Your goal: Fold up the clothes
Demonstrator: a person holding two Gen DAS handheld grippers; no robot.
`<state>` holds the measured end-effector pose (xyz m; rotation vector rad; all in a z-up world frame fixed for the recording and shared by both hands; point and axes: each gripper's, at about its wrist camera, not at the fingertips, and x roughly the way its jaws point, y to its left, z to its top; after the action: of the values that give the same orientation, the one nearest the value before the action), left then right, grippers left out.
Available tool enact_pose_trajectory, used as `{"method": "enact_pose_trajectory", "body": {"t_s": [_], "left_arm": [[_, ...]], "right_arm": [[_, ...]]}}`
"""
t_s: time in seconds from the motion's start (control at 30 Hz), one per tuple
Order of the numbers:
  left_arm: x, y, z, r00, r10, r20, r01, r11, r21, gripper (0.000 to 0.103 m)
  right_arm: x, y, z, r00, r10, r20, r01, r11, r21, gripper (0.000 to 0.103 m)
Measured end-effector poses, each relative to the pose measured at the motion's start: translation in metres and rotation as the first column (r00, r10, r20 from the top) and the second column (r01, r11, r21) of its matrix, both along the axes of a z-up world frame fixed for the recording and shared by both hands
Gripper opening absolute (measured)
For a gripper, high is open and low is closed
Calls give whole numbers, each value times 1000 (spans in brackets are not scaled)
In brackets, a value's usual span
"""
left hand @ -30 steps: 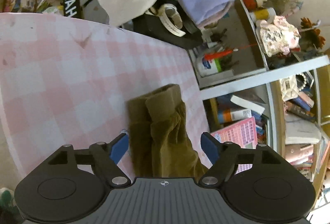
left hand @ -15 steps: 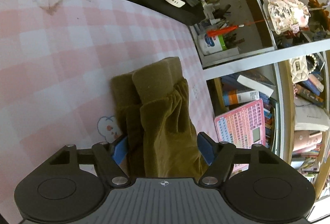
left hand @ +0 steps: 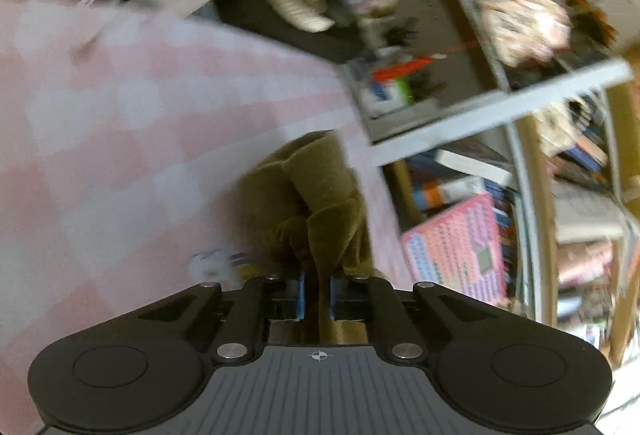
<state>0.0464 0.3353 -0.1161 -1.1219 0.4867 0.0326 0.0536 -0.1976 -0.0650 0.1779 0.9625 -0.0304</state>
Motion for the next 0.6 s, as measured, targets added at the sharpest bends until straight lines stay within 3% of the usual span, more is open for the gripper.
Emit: {"method": "enact_pose_trajectory", "body": {"t_s": [0.13, 0.27, 0.43, 0.6], "left_arm": [[5, -18, 44, 989, -116, 96, 98, 980, 173, 8], [10, -45, 83, 961, -240, 136, 182, 922, 342, 7], [15, -86, 112, 914, -388, 119, 275, 807, 523, 5], [14, -127, 124, 845, -531, 54, 373, 660, 652, 5]], "right_arm": [[0, 1, 0, 1000, 6, 2, -6, 1000, -5, 19], [0, 0, 0, 1000, 13, 4, -13, 1000, -1, 19], [-2, -4, 0, 1000, 17, 9, -17, 1000, 19, 19], [-3, -7, 0, 1000, 20, 16, -20, 999, 39, 19]]}}
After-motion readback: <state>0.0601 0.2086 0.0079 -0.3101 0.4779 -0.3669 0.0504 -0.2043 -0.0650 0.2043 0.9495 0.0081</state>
